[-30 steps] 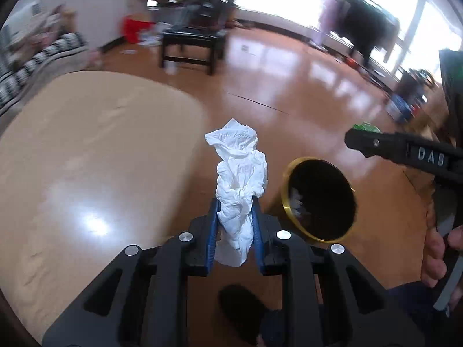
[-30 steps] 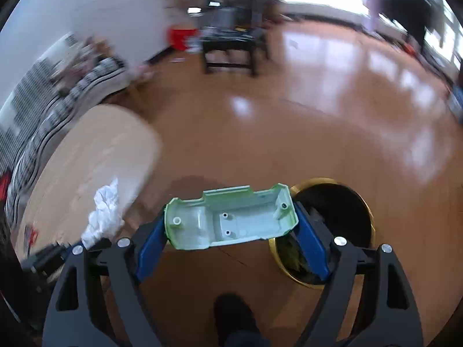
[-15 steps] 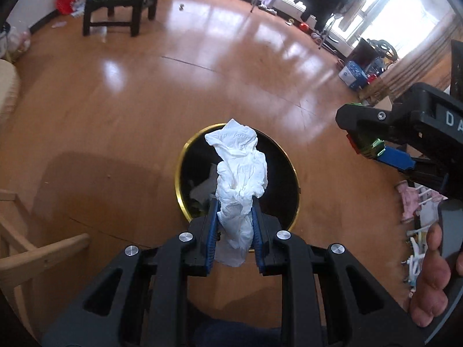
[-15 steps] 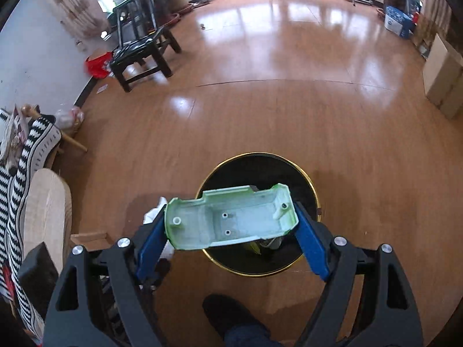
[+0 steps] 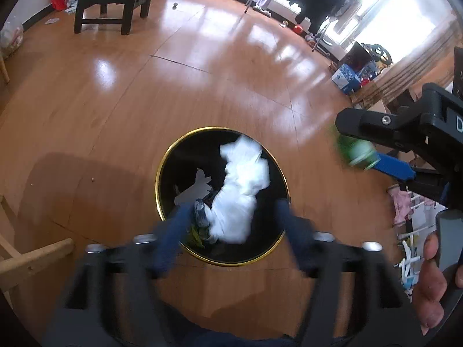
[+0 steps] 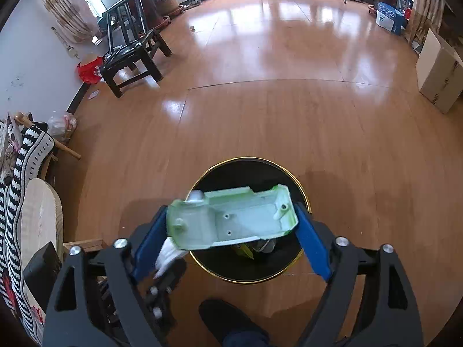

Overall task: Collect trash
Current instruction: 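Carry the tissue and car shell over the bin and open the left tool, then move both tools back over the table toward the blister pack and red strip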

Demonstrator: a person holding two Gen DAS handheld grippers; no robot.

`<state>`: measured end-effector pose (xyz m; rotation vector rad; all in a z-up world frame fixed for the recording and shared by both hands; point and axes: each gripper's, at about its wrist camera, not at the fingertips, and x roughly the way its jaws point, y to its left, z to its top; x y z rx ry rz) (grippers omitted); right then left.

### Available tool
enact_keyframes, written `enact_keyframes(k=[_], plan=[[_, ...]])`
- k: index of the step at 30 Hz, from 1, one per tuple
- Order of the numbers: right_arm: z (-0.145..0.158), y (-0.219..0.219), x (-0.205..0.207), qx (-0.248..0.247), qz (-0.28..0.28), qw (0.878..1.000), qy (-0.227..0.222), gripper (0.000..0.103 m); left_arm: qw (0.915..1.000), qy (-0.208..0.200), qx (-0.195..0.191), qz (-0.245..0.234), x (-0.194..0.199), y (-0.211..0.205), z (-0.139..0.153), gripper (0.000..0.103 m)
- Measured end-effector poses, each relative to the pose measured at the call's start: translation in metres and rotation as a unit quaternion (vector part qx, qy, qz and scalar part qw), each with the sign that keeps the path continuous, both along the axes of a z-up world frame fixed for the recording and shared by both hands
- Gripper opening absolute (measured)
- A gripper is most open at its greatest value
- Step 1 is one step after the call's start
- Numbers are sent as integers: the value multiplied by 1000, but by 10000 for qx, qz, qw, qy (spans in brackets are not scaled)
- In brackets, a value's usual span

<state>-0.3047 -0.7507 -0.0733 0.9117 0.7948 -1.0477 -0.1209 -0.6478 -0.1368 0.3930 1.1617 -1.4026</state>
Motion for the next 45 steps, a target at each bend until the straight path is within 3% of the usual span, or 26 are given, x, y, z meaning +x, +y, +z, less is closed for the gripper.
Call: enact_keyframes(k=[9, 16, 21, 26, 32, 33, 39, 45], plan=[[2, 3, 5, -52, 88, 9999, -16, 88, 9997, -184, -37, 142, 8, 9, 13, 70], [17, 18, 35, -433, 656, 9969, 70, 89, 9965, -437, -329, 638, 43, 50, 59, 83], [41, 48, 73, -883, 1184, 9890, -96, 92, 9866, -974, -391, 1246, 82, 106, 99, 87], [64, 100, 137, -1102, 2086, 9713, -289, 92, 9691, -1407, -385, 1988, 132, 195, 138, 87], [91, 199, 227, -1225, 3516, 9255, -692, 92, 9345, -2062, -294, 2888, 182, 329, 171, 89], [95, 221, 243, -1209, 3810, 9136, -747, 92, 9305, -2098, -278, 2991, 187, 345, 173, 89], [105, 342, 319, -1219, 5226, 8385, -942, 92, 8862, -2225, 75, 4064, 227, 483, 175, 91], [106, 450, 371, -1201, 6249, 7640, -1063, 92, 8577, -2309, 384, 4578, 243, 576, 161, 91]])
